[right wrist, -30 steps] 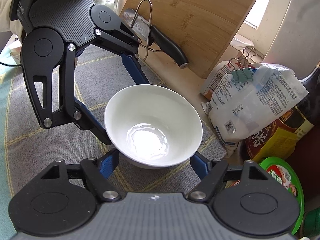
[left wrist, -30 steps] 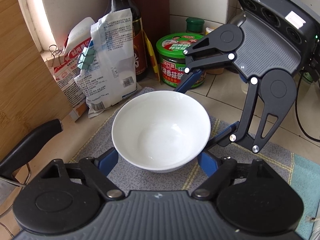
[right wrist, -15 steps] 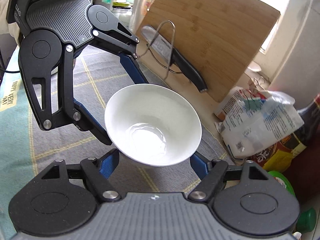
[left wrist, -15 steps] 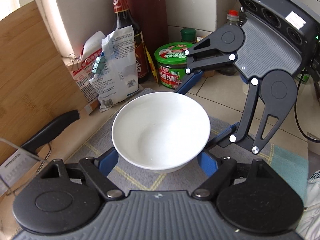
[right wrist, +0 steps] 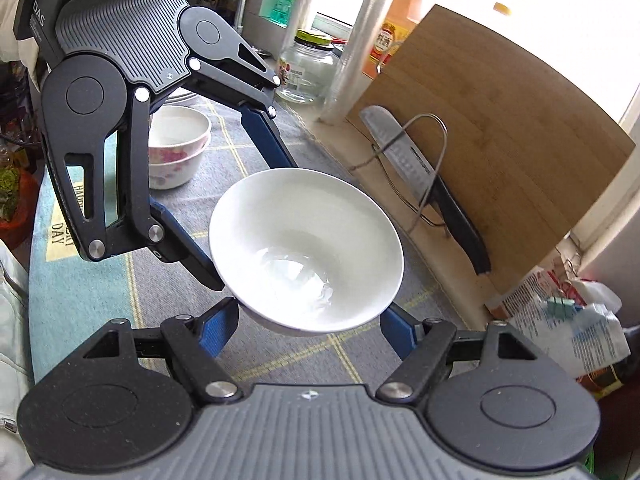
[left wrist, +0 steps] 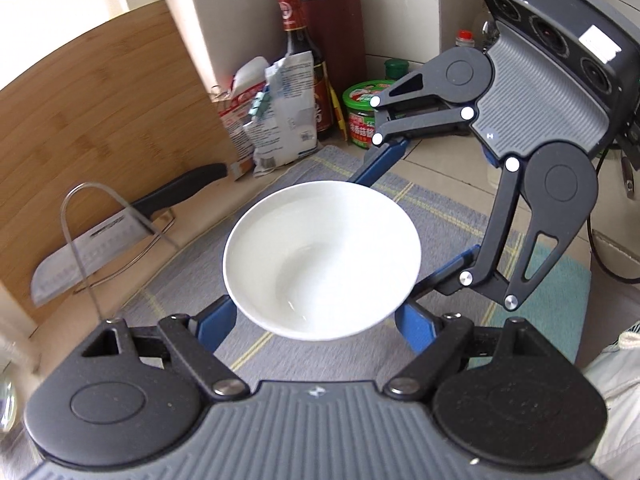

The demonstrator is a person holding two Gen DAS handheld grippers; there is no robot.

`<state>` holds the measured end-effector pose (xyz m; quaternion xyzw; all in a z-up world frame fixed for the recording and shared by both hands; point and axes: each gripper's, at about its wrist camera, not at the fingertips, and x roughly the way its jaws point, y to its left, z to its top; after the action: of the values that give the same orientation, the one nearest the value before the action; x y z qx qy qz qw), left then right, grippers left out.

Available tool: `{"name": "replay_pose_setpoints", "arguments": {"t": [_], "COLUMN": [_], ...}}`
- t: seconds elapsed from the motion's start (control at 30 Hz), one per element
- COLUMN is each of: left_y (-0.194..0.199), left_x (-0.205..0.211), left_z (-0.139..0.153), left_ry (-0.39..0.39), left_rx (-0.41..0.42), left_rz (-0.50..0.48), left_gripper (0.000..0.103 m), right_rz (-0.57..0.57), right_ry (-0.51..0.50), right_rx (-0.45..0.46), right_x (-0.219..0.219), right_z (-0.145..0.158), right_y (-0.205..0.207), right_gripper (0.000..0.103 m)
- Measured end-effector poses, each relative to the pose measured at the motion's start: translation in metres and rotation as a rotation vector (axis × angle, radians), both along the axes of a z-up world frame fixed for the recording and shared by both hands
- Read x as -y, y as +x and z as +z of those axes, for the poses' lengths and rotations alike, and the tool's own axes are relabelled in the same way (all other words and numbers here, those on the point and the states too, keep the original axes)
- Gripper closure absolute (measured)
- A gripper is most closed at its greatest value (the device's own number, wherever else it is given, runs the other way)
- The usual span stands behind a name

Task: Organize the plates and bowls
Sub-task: 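Carry the bowl with both grippers over the stacked bowls and lower it in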

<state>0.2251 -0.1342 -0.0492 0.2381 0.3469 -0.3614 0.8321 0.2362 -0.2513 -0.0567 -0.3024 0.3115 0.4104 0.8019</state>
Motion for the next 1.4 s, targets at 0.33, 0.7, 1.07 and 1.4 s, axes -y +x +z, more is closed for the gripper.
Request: {"name": "replay_pose_setpoints", "arguments": {"t": [0.33, 0.7, 1.07, 1.4], "left_y": [-0.03, -0.047, -0.051, -0.046], "left_x": [-0.07, -0.141, -0.185, -0.195], "left_z": [0.017, 0.024, 0.017, 0.006], "left_ry": [0.002, 0.009, 0.0, -0.022], "left_rx": [0.021, 0.032, -0.029, -0.093], "left_rz": [0.098, 0.207, 0.27, 0.269], "left_gripper": [0.017, 0.017, 0.017, 0.017], "right_rz": [0.096, 0.203, 0.262, 0.244], "right_ry": [-0.003, 0.007, 0.005, 0.007], "right_rx": [0.02, 0.027, -0.042, -0.126], "right_x": [-0.077, -0.154, -0.202, -0.209], "right_z": [0.012, 0.018, 0.007, -0.003], "right_y": [-0.019, -0.016, -0.01, -0.003], "right_gripper": [0.021, 0.021, 0.021, 0.021]}}
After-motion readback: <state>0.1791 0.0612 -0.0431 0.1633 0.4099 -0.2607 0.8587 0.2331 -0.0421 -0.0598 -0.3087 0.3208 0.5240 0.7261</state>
